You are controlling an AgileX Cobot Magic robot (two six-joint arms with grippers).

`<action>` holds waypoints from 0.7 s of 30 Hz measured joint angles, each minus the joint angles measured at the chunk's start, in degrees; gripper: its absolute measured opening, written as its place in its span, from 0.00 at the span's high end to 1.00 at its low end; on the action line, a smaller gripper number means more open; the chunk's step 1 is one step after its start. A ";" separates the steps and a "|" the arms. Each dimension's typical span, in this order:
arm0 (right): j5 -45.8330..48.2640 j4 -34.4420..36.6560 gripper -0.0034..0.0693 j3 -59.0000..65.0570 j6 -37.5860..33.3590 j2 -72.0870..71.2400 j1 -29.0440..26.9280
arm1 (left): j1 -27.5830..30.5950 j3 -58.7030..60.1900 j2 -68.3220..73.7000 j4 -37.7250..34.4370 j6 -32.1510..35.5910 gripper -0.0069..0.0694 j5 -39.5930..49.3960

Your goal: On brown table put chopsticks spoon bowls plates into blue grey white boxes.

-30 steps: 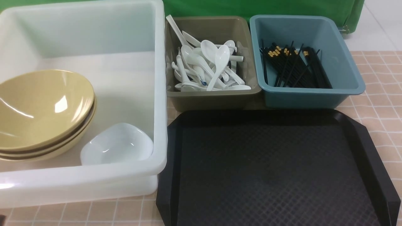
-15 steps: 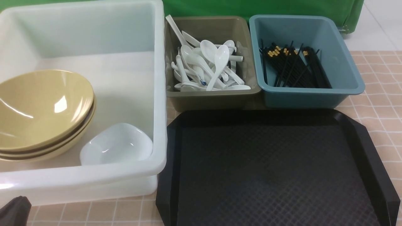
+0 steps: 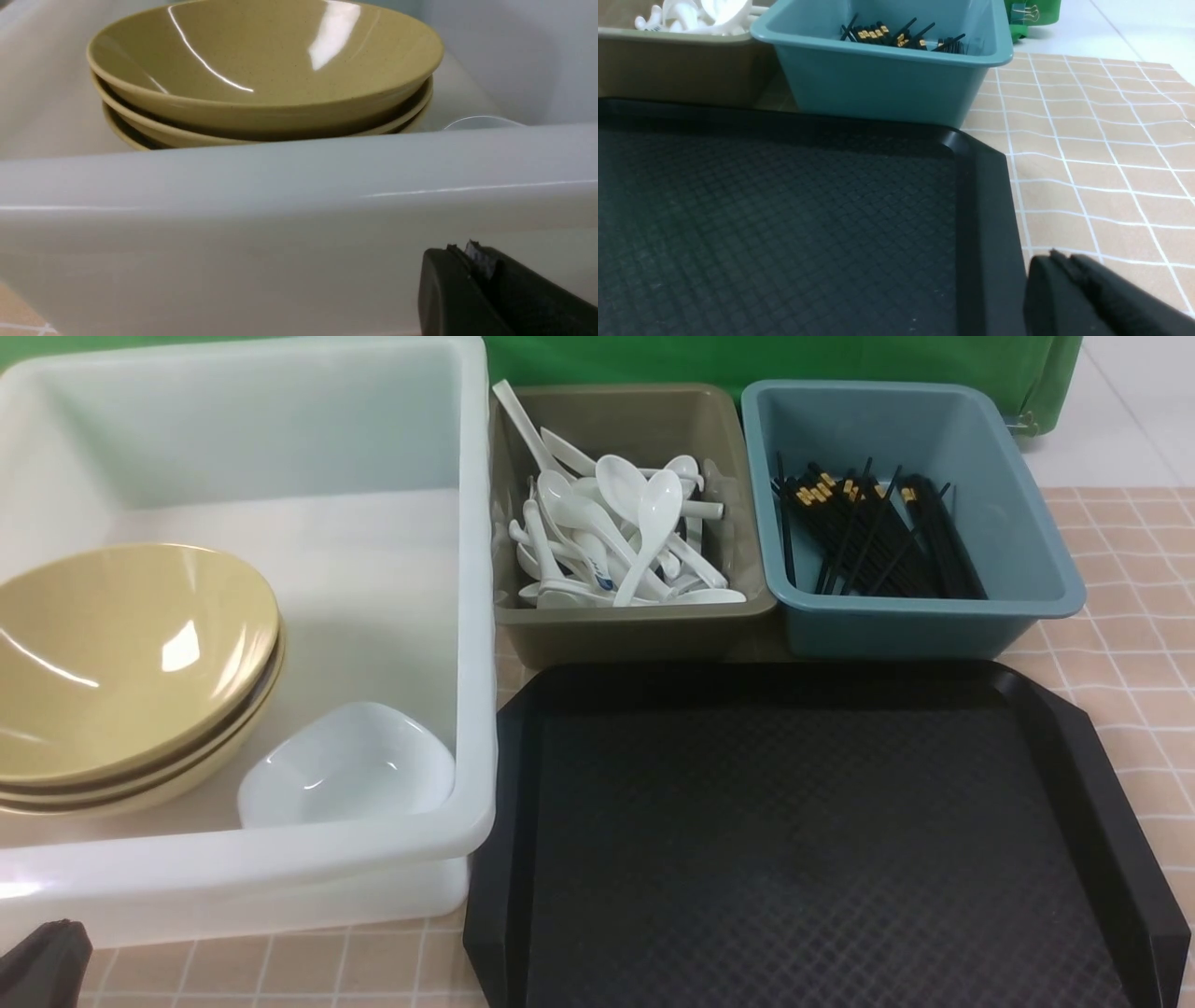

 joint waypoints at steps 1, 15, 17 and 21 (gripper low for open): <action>0.00 0.00 0.85 0.00 0.00 0.00 0.00 | 0.00 0.00 0.00 -0.05 0.00 0.91 0.00; 0.00 0.00 0.82 0.00 0.00 0.00 0.00 | 0.05 0.00 0.00 -0.05 0.00 0.91 0.00; 0.00 0.00 0.82 0.00 0.00 0.00 0.00 | 0.05 0.00 0.00 -0.05 0.00 0.91 0.00; 0.00 0.00 0.82 0.00 0.00 0.00 0.00 | 0.05 0.00 0.00 -0.05 0.00 0.91 0.00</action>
